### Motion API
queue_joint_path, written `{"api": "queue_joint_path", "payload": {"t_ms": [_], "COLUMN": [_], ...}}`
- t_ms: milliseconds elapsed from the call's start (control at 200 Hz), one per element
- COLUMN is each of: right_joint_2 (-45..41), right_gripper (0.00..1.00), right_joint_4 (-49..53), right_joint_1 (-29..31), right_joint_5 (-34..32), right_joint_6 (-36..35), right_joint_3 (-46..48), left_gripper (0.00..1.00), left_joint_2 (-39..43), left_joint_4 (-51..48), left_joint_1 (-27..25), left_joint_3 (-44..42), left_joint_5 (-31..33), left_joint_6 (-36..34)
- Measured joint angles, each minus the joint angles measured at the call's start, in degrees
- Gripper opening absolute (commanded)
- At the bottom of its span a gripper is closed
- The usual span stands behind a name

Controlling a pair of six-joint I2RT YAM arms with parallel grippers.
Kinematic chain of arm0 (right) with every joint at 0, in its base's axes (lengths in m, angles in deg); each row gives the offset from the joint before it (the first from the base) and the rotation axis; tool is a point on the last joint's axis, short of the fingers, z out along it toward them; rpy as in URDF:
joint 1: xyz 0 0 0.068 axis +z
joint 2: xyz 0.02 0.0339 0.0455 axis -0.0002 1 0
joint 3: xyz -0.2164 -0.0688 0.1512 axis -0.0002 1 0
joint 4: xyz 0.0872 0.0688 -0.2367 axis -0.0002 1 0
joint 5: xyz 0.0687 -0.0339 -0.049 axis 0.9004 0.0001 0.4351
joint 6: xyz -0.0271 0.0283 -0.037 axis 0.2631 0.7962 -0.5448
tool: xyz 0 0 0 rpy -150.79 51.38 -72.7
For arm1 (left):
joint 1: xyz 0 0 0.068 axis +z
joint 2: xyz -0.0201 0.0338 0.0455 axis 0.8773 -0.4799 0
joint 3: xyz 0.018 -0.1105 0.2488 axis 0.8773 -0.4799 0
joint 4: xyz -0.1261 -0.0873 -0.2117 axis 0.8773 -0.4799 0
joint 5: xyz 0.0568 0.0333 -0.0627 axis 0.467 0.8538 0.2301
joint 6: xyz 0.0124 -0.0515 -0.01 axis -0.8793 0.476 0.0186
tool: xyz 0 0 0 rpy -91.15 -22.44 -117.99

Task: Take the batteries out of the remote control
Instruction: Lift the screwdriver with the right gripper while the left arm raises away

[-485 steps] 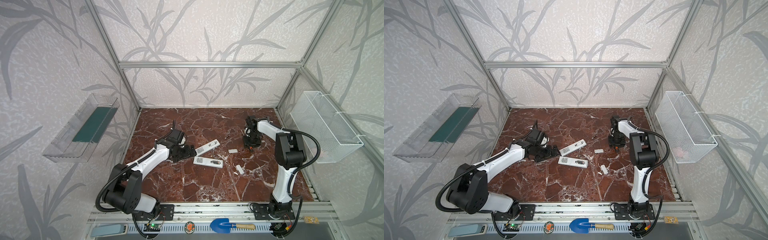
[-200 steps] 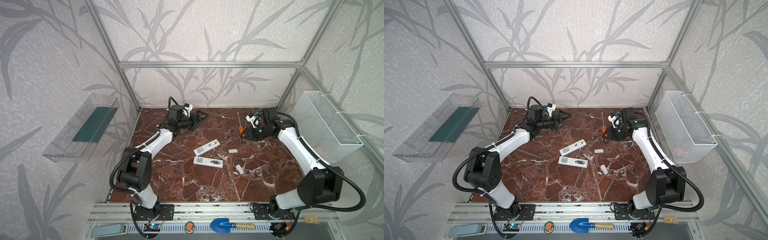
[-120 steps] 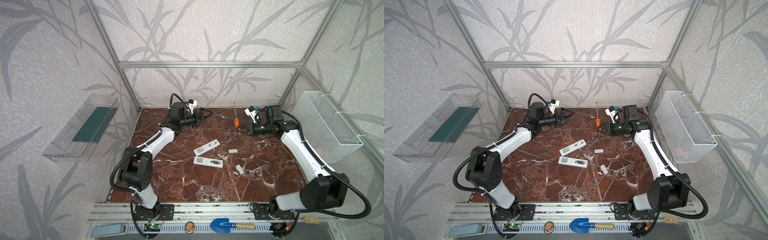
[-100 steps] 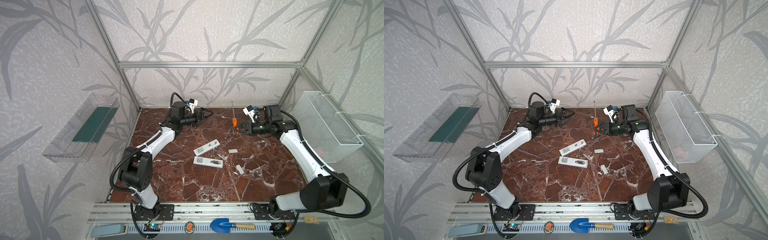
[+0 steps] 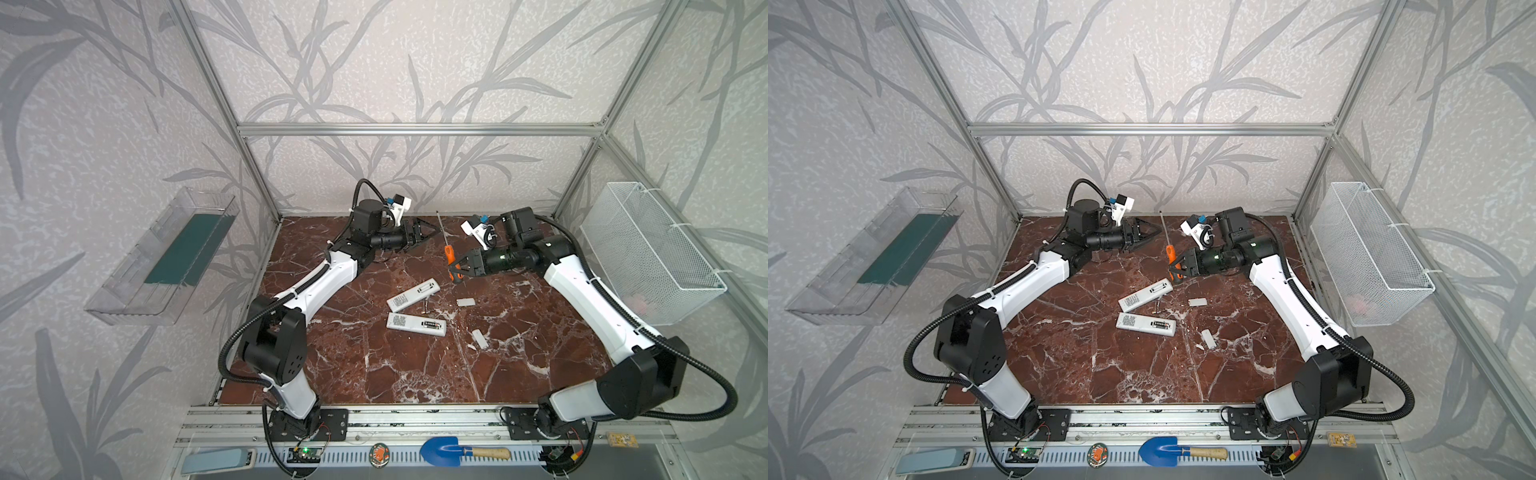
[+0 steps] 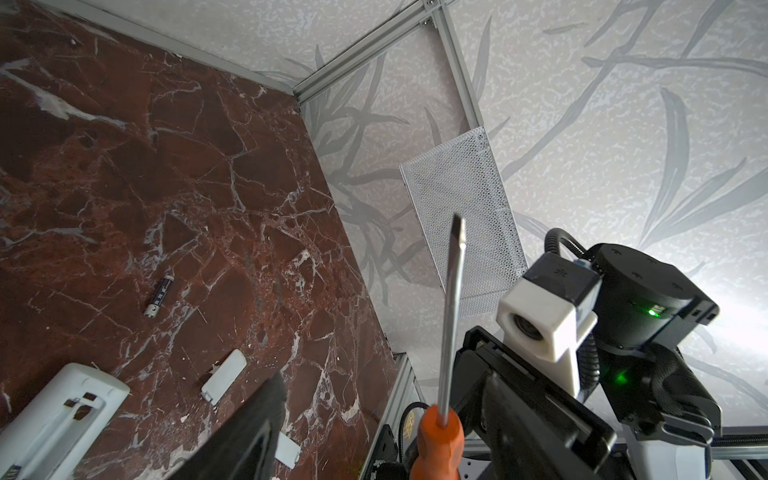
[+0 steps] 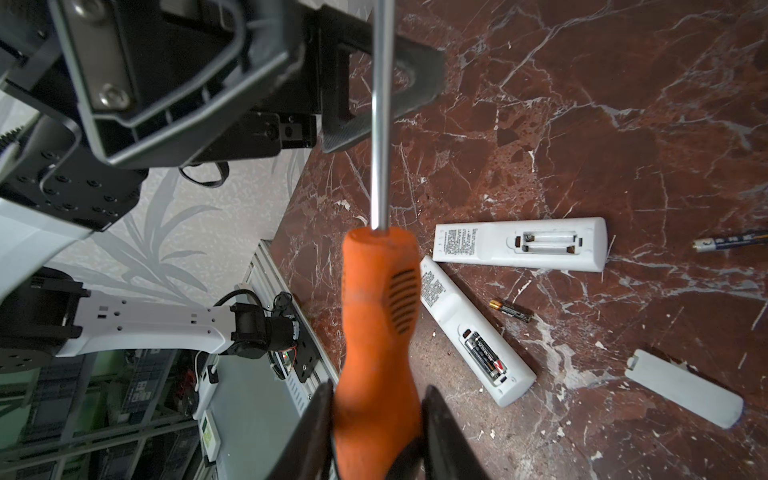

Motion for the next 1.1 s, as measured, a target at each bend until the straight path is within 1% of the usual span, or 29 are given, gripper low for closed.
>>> {"api": "queue_joint_path", "payload": {"t_ms": [175,375,470,745,905,950,1035,1100], "right_joint_2": [0.6,0.7,0.7,0.7,0.7,0.7,0.7,0.5], "right_gripper": [0.02,0.02,0.02,0.02,0.02,0.02,0.04,0.05], "right_joint_4": [2.1,3.0,3.5,3.9,4.0,4.1,3.9,4.0], "right_joint_1": [2.5,3.0,3.2,3.2,3.2,3.2,3.6,3.6], "right_joint_5": [-2.1,-3.4,-3.7,-4.1,-4.5,-4.7,-5.5,-6.2], "right_joint_6": [-1.7,-2.7,-2.9,-3.3,-3.4,-3.4,-3.8,-3.7], "right_joint_3": [-0.8,-0.8,-0.8,-0.8,-0.8,-0.8,-0.1,0.1], "left_gripper": [0.62,0.47,0.41,0.32,0.11,0.05,0.00,0.00], "left_joint_2": [-0.8,-0.8,-0.8,-1.0,-1.0,-1.1,-1.2,-1.4], "left_joint_4": [-2.0,-2.8,-3.1,-3.5,-3.8,-3.6,-2.0,-1.2], "left_joint_1": [-0.8,-1.3,-1.3,-1.6,-1.9,-1.9,-2.0,-2.3], "left_joint_3": [1.4,1.4,1.4,1.4,1.4,1.4,1.8,1.7], "left_joint_5": [0.6,0.9,1.0,1.1,1.1,1.0,0.1,0.0], "left_joint_6": [-0.5,-0.5,-0.6,-0.5,-0.3,0.9,2.8,3.5]}}
